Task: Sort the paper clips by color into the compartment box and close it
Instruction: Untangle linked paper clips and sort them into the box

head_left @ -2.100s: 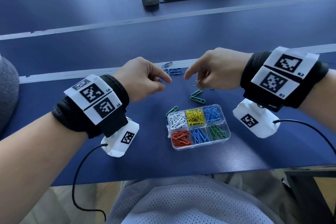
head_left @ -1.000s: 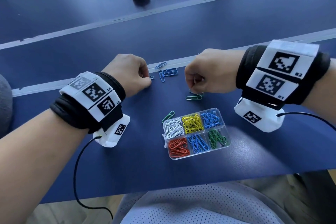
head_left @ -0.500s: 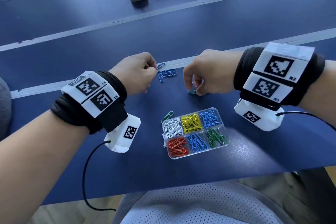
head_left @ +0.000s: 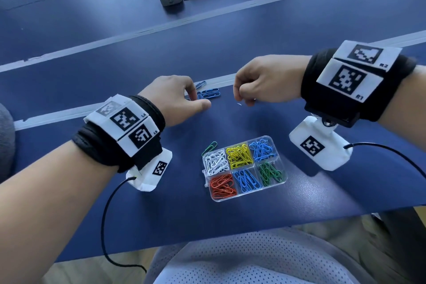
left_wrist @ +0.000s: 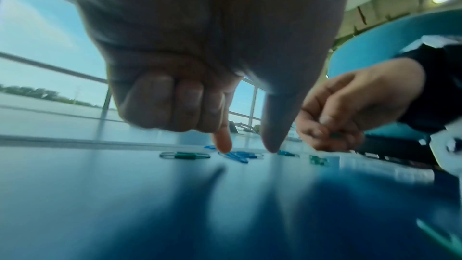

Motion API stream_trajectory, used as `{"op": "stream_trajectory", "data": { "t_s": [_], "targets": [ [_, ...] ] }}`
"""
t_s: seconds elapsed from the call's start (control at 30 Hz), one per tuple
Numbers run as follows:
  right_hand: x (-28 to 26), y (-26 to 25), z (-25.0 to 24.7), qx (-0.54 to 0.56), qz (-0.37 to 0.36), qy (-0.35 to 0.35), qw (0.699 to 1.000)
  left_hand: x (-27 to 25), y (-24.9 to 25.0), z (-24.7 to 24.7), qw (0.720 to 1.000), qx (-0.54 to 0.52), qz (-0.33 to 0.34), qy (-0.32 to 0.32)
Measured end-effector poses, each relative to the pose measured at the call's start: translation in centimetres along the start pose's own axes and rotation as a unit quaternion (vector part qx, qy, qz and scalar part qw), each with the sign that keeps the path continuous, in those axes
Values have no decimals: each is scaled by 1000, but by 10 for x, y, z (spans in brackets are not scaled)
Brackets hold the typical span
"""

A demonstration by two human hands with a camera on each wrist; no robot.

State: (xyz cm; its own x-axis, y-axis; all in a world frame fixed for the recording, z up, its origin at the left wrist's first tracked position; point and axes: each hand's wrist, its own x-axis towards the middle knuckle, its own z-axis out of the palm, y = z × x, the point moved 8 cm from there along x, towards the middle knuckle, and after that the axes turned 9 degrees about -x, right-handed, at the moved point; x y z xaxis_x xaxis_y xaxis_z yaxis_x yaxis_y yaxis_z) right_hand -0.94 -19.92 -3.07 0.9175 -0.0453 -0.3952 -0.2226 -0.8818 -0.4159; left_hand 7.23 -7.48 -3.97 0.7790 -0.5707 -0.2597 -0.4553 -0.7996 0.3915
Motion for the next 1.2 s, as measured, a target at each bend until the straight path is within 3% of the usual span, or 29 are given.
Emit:
{"op": "stream_trajectory", "data": {
  "t_s": [0.17,0.37,0.67,0.77,0.87,1.07,1.2],
  "targets": [
    [2,9,-8,14,17,18,1000,2,11,-3,999,45,10,24],
    [-6,19,-20,-14,31,32,999,9,19,0,1000,24,-17,3],
    [0,21,-7,-143,23,43,988,8,19,0,999,22,-35,10],
    [2,17,-7,-155,17,41,987,5,11,4,991,-98,-89,-17],
    [0,16,-6,-168,10,33,985,0,5,11,954,-251,-151,-57],
    [-6,17,-4,-134,26,14,991,-16,21,23,911,-382,-52,-149],
    [-17,9,-5,-77,7,6,997,-35,24,22,907,-386,-24,-166]
  ]
}}
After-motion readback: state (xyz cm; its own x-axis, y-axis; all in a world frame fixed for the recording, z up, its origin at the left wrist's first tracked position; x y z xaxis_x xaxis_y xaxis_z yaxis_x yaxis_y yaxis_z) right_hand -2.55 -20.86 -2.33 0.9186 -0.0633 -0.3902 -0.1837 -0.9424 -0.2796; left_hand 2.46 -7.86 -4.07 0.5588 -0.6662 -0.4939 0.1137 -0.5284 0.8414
